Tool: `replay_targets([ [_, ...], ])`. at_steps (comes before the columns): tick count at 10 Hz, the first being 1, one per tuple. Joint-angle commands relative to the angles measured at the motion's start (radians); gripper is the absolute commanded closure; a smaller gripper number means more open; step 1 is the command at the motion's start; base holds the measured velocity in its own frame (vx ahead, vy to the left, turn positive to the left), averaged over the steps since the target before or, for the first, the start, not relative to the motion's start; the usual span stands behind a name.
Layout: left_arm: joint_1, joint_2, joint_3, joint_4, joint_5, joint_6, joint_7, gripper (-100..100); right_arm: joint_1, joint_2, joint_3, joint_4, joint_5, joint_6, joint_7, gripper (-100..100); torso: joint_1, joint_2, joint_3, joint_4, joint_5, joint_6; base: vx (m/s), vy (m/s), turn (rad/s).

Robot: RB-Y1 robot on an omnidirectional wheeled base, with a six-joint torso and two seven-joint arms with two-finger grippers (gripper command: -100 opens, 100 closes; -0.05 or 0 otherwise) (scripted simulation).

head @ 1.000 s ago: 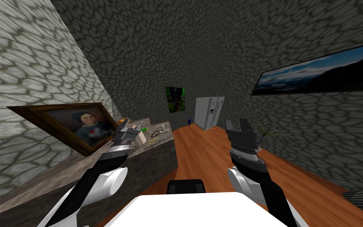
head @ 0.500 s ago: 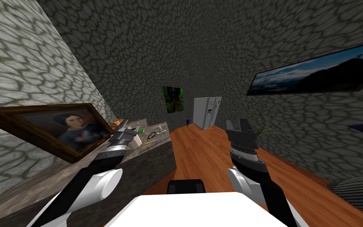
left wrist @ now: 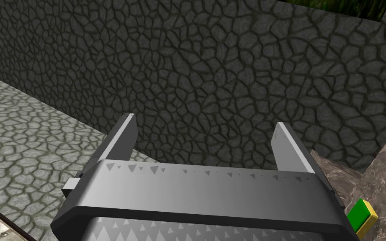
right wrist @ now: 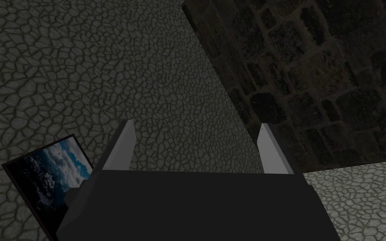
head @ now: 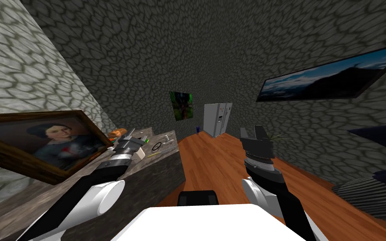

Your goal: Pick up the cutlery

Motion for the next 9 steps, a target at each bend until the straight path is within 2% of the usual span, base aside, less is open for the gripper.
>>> replay_targets([
  [1, 0.005, 0.004, 0.006, 0.001, 0.008, 0.03, 0.005, -100, 0.0, 0.0, 0.0, 0.0, 0.0, 0.0, 0.0, 0, 0.0, 0.0, 0.0, 0.0, 0.0, 0.0, 0.025, -0.013, 0.008],
  [2, 0.013, 0.01, 0.036, -0.002, 0.045, 0.069, 0.023, -100, 0.0, 0.0, 0.0, 0.0, 0.0, 0.0, 0.0, 0, 0.001, 0.001, 0.001, 0.0, 0.0, 0.0, 0.041, -0.027, -0.106],
  [3, 0.013, 0.01, 0.036, -0.002, 0.045, 0.097, 0.023, -100, 0.0, 0.0, 0.0, 0.0, 0.0, 0.0, 0.0, 0, 0.001, 0.001, 0.0, 0.0, 0.0, 0.0, 0.037, -0.03, -0.11],
  [4, 0.022, 0.016, 0.064, -0.004, 0.082, 0.131, 0.04, -100, 0.0, 0.0, 0.0, 0.0, 0.0, 0.0, 0.0, 0, 0.0, 0.001, 0.0, 0.0, 0.0, 0.0, 0.049, -0.035, -0.145],
  [5, 0.022, 0.016, 0.064, -0.004, 0.082, 0.168, 0.04, -100, 0.0, 0.0, 0.0, 0.0, 0.0, 0.0, 0.0, 0, 0.0, 0.0, 0.0, 0.0, 0.0, 0.0, 0.056, -0.029, -0.068],
  [6, 0.022, 0.016, 0.064, -0.004, 0.082, 0.181, 0.04, -100, 0.0, 0.0, 0.0, 0.0, 0.0, 0.0, 0.0, 0, 0.001, 0.0, 0.0, 0.0, 0.0, 0.0, 0.027, -0.014, 0.008],
  [7, 0.032, 0.022, 0.092, -0.004, 0.117, 0.219, 0.057, -100, 0.0, 0.0, 0.0, 0.0, 0.0, 0.0, 0.0, 0, 0.001, 0.001, 0.001, 0.0, 0.0, 0.0, 0.043, -0.019, -0.166],
  [9, 0.032, 0.022, 0.092, -0.004, 0.117, 0.26, 0.057, -100, 0.0, 0.0, 0.0, 0.0, 0.0, 0.0, 0.0, 0, 0.001, 0.001, 0.0, 0.0, 0.0, 0.0, 0.028, -0.011, -0.032],
])
